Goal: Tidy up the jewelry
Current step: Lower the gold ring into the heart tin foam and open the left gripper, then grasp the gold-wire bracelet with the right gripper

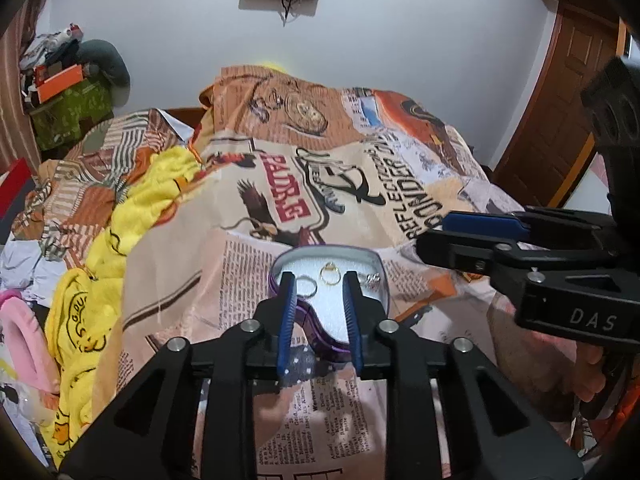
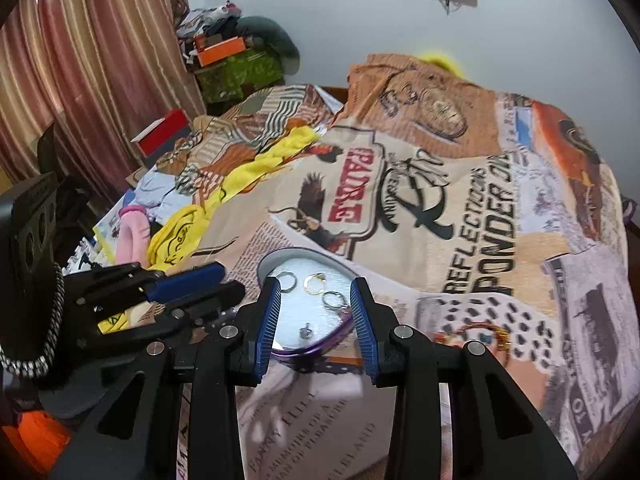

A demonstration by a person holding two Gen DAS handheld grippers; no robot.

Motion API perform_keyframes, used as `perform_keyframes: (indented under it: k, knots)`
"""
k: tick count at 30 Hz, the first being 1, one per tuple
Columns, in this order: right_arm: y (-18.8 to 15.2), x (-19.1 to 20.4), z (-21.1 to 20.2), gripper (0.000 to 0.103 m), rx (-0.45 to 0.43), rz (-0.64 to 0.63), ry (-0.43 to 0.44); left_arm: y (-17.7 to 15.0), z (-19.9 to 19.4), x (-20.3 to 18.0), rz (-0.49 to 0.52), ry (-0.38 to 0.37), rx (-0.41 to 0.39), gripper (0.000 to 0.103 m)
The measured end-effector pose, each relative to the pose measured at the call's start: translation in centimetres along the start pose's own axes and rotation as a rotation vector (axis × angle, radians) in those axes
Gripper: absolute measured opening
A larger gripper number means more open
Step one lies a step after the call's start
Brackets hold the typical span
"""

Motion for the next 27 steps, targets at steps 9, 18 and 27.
perform_keyframes:
  k: [9, 18, 27]
  knots:
    - [-0.6, -3.0, -3.2, 0.033, -0.056, 0.025, -0.074, 1.9, -1.3, -2.2, 0.023, 0.003, -0.047, 0.031]
    - [-2.3, -8.5, -5.8, 0.033, -0.088, 0.113, -0.143, 3.0, -0.2, -6.1, 0.082, -0.017, -0.043, 0.031]
    - [-4.9, -13.6, -5.6, 0.033, -0.038, 0.206, -0.187, 2.6, 3.5, -9.8, 0.144, -0.059, 0.022, 0.033]
Point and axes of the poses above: each gripper's, at about its wrist camera, not at the fingertips, and z roughly the way its jaws point, x to its left, y to its top, the point moved 9 cm from there along z, roughly the way its jaws point, and after that the axes turned 5 degrees about x, right-handed, at the moved point
